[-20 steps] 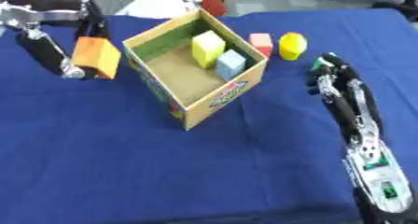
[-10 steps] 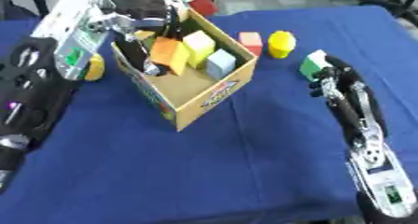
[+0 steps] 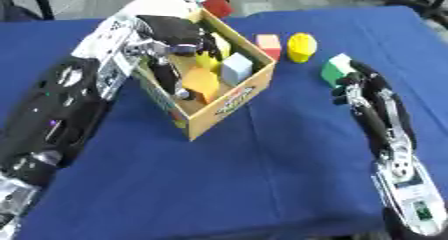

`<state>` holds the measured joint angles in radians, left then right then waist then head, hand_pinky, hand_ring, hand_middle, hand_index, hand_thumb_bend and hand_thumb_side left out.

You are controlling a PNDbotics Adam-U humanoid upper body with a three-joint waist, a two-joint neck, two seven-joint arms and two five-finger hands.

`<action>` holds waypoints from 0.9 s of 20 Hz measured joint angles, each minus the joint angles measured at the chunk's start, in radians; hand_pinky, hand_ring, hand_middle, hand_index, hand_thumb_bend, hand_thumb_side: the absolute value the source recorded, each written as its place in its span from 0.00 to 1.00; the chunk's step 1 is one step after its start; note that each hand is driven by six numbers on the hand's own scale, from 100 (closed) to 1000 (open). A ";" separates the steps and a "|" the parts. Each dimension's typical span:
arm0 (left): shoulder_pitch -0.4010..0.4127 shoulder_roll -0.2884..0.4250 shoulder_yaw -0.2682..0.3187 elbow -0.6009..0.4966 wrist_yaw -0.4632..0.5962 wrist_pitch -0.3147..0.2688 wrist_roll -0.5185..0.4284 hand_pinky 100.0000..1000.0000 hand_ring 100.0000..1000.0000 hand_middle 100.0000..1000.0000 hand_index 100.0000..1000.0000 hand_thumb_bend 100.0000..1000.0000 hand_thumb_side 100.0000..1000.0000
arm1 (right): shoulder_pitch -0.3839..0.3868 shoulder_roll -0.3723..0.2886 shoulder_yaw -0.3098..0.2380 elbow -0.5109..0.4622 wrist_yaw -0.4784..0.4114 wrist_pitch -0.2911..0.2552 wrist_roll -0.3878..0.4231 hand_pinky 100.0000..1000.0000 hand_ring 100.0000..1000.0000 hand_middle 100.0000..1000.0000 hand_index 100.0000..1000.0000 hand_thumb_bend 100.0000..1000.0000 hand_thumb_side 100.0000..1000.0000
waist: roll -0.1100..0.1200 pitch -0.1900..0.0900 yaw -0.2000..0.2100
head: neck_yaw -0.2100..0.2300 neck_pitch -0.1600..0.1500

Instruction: Pick up objects on the table and place them in the box.

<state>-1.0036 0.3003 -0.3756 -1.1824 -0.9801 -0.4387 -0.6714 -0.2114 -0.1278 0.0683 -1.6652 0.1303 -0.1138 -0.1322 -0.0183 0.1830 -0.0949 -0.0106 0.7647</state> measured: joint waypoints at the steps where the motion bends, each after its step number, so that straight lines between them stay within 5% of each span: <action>1: 0.000 0.005 0.005 -0.008 0.002 0.002 -0.002 0.79 0.74 0.77 0.90 0.47 0.32 | 0.000 0.000 0.000 0.000 0.000 0.000 0.000 0.51 0.55 0.56 0.86 0.00 0.60 | 0.000 0.000 0.002 | 0.000 0.000; 3: 0.000 0.020 0.019 -0.030 0.008 0.002 -0.002 0.78 0.72 0.75 0.89 0.42 0.18 | 0.000 0.000 0.000 0.000 0.000 0.000 0.000 0.51 0.55 0.56 0.86 0.00 0.60 | 0.000 0.000 0.006 | 0.000 0.000; 9: -0.001 0.094 0.131 -0.066 -0.005 0.050 0.033 0.77 0.70 0.74 0.88 0.39 0.10 | 0.001 0.000 -0.001 0.000 0.000 0.000 0.000 0.51 0.55 0.56 0.86 0.00 0.60 | 0.000 0.000 0.016 | -0.002 0.000; 18: -0.001 0.131 0.283 0.199 -0.160 0.206 0.151 0.75 0.68 0.72 0.86 0.37 0.15 | 0.001 0.000 -0.005 0.006 0.000 0.000 0.000 0.51 0.55 0.56 0.86 0.00 0.60 | 0.000 0.000 0.016 | -0.008 0.000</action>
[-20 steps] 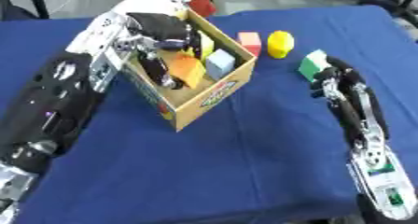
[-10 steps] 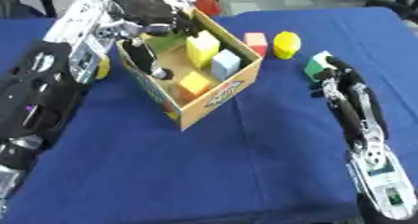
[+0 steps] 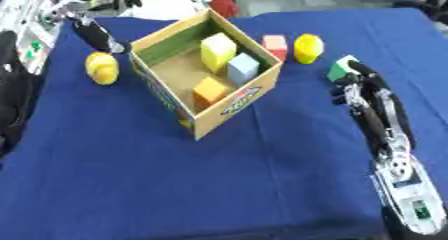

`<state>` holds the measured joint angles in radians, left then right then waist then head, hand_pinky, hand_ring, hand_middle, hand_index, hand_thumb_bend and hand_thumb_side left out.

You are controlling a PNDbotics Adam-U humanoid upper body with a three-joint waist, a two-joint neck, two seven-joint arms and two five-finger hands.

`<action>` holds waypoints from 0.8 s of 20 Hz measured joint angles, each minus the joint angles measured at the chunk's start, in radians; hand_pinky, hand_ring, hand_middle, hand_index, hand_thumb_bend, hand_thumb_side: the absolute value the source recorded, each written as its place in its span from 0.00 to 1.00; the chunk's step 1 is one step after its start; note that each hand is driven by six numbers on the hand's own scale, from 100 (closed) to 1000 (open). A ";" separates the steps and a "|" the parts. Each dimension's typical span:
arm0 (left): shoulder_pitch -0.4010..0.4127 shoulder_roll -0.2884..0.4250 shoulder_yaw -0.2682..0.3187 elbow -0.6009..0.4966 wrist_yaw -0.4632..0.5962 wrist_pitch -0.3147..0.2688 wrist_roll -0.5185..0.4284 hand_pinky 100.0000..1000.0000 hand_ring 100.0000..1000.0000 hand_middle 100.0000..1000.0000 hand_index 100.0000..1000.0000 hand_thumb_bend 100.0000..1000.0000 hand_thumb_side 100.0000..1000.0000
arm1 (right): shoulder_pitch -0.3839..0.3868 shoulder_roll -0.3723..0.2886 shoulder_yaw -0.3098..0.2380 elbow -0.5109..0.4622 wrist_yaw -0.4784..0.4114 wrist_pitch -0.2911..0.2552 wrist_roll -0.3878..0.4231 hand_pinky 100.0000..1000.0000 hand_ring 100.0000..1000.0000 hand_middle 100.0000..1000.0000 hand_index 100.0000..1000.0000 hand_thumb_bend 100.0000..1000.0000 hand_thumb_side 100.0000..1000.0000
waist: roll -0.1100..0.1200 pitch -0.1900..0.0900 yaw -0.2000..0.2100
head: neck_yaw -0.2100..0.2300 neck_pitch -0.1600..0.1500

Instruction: Pick up objects on the table and place them in the box.

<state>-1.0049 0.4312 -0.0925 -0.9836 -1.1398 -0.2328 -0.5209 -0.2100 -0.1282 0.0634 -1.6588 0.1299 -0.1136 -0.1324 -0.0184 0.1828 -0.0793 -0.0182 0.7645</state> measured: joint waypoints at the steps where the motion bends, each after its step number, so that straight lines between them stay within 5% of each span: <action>1: 0.000 0.000 0.009 0.030 -0.014 0.010 0.006 0.75 0.68 0.72 0.86 0.37 0.16 | 0.000 0.000 0.000 0.000 0.000 0.000 0.000 0.51 0.55 0.56 0.86 0.00 0.60 | 0.000 0.000 -0.001 | -0.001 0.000; 13: 0.014 -0.026 0.063 0.208 -0.101 0.079 0.038 0.74 0.67 0.71 0.85 0.36 0.17 | 0.004 0.000 0.000 0.000 -0.001 0.000 0.000 0.52 0.55 0.56 0.86 0.00 0.60 | 0.000 0.000 -0.008 | 0.001 0.000; 16: 0.020 -0.035 0.071 0.227 -0.119 0.100 0.058 0.73 0.65 0.69 0.85 0.34 0.10 | 0.004 0.000 0.000 0.000 -0.001 0.000 0.000 0.52 0.55 0.56 0.86 0.00 0.60 | 0.000 0.000 -0.012 | 0.005 -0.001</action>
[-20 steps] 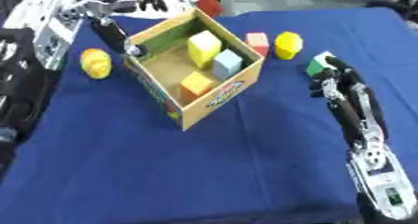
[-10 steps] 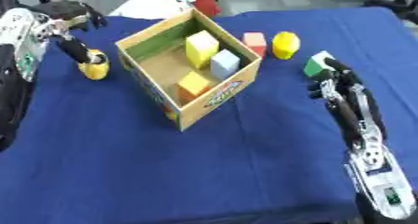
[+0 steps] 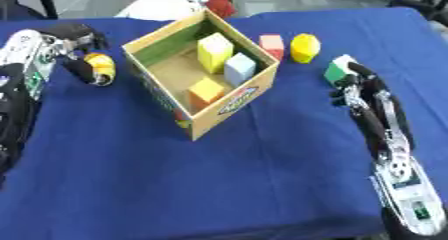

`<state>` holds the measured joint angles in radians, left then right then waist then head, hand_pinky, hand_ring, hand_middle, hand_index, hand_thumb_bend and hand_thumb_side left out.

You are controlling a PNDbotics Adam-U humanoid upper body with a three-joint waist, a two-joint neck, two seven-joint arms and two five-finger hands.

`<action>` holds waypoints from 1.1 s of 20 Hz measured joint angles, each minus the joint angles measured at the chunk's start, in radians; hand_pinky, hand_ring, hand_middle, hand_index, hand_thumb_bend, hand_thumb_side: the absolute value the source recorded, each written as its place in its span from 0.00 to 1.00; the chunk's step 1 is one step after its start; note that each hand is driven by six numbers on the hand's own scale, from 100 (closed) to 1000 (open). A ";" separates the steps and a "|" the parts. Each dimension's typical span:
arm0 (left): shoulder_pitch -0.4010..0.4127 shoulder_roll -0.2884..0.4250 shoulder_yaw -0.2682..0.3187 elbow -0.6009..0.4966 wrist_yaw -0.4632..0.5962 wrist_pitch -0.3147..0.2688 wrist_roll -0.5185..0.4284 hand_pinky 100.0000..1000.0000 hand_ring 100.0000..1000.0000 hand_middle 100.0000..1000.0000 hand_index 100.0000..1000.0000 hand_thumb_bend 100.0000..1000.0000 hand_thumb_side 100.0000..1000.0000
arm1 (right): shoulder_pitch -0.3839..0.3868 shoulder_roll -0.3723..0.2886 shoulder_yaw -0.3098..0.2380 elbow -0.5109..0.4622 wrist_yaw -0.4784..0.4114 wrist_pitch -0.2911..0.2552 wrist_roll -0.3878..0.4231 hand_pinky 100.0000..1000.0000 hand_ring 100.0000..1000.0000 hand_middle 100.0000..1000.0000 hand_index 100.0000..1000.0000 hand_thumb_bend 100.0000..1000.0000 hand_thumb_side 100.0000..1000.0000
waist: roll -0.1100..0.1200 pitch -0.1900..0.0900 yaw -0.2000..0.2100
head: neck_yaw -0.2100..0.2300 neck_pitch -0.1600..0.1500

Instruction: Pick up objects on the table and place them in the box.

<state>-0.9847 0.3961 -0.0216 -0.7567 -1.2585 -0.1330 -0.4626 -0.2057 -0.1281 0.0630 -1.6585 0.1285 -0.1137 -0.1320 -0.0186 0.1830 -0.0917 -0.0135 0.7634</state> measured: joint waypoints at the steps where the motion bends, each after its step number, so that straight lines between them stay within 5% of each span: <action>1: 0.001 -0.002 0.002 0.005 -0.009 0.009 0.014 0.72 0.64 0.68 0.84 0.33 0.10 | 0.000 0.000 0.000 0.000 -0.001 0.000 0.000 0.52 0.55 0.56 0.86 0.00 0.60 | 0.000 0.000 -0.001 | 0.002 0.000; 12: 0.017 -0.010 0.015 0.035 -0.067 0.042 0.204 0.44 0.24 0.23 0.46 0.08 0.05 | -0.002 0.000 0.000 0.000 -0.003 0.000 0.000 0.52 0.55 0.56 0.86 0.00 0.60 | 0.000 0.000 -0.003 | 0.002 -0.008; 22: -0.012 0.019 -0.033 -0.264 0.058 -0.053 0.248 0.45 0.23 0.21 0.43 0.07 0.02 | -0.002 0.000 -0.001 0.006 -0.003 0.000 0.000 0.52 0.55 0.56 0.86 0.00 0.60 | 0.000 0.000 0.003 | 0.001 -0.008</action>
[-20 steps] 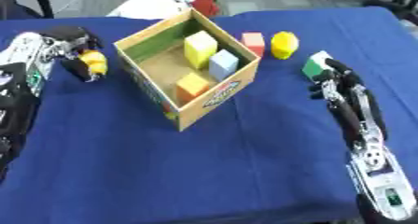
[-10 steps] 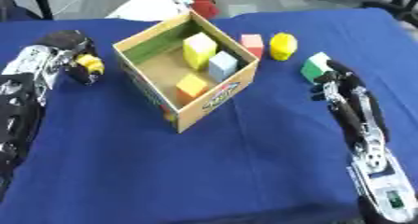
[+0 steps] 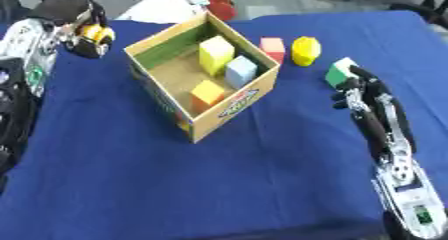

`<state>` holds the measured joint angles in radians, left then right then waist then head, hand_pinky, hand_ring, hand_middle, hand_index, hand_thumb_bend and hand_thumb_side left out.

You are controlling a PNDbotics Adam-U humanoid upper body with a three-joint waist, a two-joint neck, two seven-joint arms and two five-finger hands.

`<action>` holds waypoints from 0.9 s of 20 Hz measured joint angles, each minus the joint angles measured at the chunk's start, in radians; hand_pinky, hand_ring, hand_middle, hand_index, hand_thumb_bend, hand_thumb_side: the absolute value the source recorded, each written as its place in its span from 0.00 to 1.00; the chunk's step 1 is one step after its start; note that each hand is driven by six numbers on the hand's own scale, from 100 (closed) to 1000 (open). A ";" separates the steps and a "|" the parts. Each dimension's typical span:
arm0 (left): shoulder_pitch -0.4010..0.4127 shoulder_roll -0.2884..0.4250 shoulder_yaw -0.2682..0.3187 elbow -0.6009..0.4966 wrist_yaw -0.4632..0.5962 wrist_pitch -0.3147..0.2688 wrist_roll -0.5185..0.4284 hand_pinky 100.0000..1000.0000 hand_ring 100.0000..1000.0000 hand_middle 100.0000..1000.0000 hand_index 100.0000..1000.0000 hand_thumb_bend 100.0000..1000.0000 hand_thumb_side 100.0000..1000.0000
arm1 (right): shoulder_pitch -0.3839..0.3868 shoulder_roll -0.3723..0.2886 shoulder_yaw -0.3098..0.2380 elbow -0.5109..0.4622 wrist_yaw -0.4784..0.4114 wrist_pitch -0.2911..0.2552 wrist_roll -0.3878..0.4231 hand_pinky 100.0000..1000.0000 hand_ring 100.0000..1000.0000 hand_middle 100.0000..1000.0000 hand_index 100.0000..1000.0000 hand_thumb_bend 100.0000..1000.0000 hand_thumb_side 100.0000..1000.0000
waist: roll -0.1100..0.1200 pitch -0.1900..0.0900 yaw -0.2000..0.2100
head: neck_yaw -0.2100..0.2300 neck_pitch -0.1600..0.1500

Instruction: Pick up objects on the table and place them in the box.

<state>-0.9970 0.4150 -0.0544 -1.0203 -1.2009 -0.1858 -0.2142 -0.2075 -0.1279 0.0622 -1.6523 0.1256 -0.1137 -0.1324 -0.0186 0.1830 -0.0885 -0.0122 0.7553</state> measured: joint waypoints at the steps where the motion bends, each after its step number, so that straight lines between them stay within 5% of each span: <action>1: -0.004 0.000 -0.014 -0.035 0.014 -0.013 0.000 0.45 0.24 0.21 0.44 0.08 0.02 | 0.000 0.000 0.000 0.000 0.000 0.000 0.000 0.52 0.55 0.56 0.86 0.00 0.60 | 0.000 0.000 -0.001 | 0.000 0.000; 6: -0.018 -0.022 -0.102 -0.133 0.061 -0.085 -0.025 0.46 0.26 0.24 0.47 0.12 0.03 | 0.000 0.000 0.000 0.001 0.000 0.000 0.000 0.52 0.55 0.56 0.86 0.00 0.60 | 0.000 0.000 -0.012 | 0.001 0.000; 11: -0.020 -0.076 -0.174 -0.102 0.071 -0.147 -0.079 0.50 0.30 0.28 0.52 0.13 0.05 | 0.000 0.000 0.000 0.004 0.000 0.000 0.001 0.52 0.55 0.56 0.86 0.00 0.60 | 0.000 0.000 -0.022 | 0.002 0.000; 14: -0.009 -0.090 -0.201 -0.064 0.086 -0.177 -0.115 0.63 0.50 0.51 0.71 0.20 0.08 | 0.000 0.000 0.000 0.005 0.000 0.000 0.001 0.52 0.55 0.56 0.86 0.00 0.60 | 0.000 0.000 -0.022 | 0.002 0.000; 18: 0.012 -0.086 -0.217 -0.054 0.111 -0.198 -0.181 0.75 0.70 0.73 0.83 0.32 0.10 | 0.000 0.000 -0.001 0.005 0.000 0.000 0.000 0.52 0.55 0.56 0.87 0.00 0.59 | 0.000 0.000 -0.018 | 0.001 0.000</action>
<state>-0.9853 0.3291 -0.2717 -1.0743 -1.0902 -0.3838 -0.3954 -0.2073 -0.1279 0.0616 -1.6469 0.1256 -0.1138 -0.1323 -0.0183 0.1830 -0.1070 -0.0110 0.7553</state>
